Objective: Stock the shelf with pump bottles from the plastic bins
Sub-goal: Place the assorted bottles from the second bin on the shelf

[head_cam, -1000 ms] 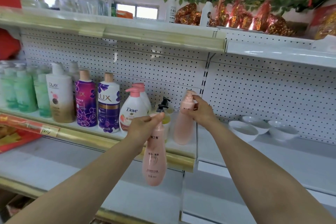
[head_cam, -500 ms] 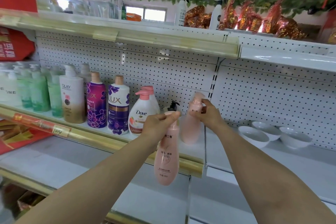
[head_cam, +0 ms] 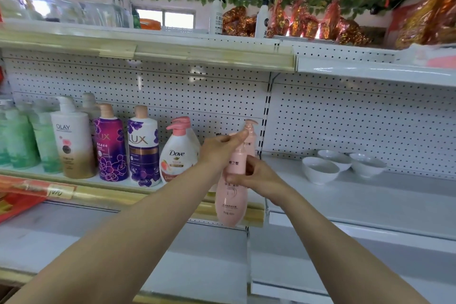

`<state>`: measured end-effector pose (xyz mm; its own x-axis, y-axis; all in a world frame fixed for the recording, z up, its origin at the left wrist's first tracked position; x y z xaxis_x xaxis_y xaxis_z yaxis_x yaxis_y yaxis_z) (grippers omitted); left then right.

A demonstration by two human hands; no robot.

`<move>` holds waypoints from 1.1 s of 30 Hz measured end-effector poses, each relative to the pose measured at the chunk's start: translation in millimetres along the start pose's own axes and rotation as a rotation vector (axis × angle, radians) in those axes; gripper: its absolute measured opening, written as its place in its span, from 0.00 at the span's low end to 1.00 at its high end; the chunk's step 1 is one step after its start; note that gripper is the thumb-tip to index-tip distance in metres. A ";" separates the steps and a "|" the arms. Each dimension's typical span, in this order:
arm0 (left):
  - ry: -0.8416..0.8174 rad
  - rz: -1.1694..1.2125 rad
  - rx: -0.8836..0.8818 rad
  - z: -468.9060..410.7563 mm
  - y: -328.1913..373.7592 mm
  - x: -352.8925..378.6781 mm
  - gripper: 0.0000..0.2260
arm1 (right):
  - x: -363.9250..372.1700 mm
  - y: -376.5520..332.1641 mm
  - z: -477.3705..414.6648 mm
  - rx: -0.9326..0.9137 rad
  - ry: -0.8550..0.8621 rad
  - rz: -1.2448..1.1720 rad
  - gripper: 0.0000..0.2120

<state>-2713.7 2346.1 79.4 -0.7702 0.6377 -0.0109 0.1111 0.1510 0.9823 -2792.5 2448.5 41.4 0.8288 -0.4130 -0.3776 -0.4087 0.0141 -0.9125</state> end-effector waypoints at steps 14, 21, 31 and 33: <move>-0.052 -0.597 0.274 -3.1 -48.0 -18.6 0.22 | -51.9 5.7 -9.5 0.021 0.270 0.157 0.19; -0.045 -0.740 0.336 -4.8 -71.1 -25.9 0.24 | -49.4 21.0 -24.0 0.027 0.305 0.174 0.22; 0.039 -0.665 0.423 -6.1 -81.2 -26.0 0.22 | -51.6 30.8 -43.5 0.065 0.299 0.213 0.25; 0.038 -0.659 0.408 -7.8 -83.9 -26.5 0.22 | -54.3 32.5 -45.0 0.075 0.323 0.225 0.26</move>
<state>-2707.4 2310.6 -1.3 -0.7776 0.2943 -0.5557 -0.1611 0.7609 0.6285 -2868.0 2430.4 39.3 0.5539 -0.6569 -0.5116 -0.5276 0.1984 -0.8260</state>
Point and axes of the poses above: each hand's wrist, its own z-axis away from the middle knuckle, its own x-axis out of the palm, y = z × x, the point moved 7 cm from there along -z, towards the middle knuckle, and after that the axes turned 1 degree about z, right-handed, at the moved point
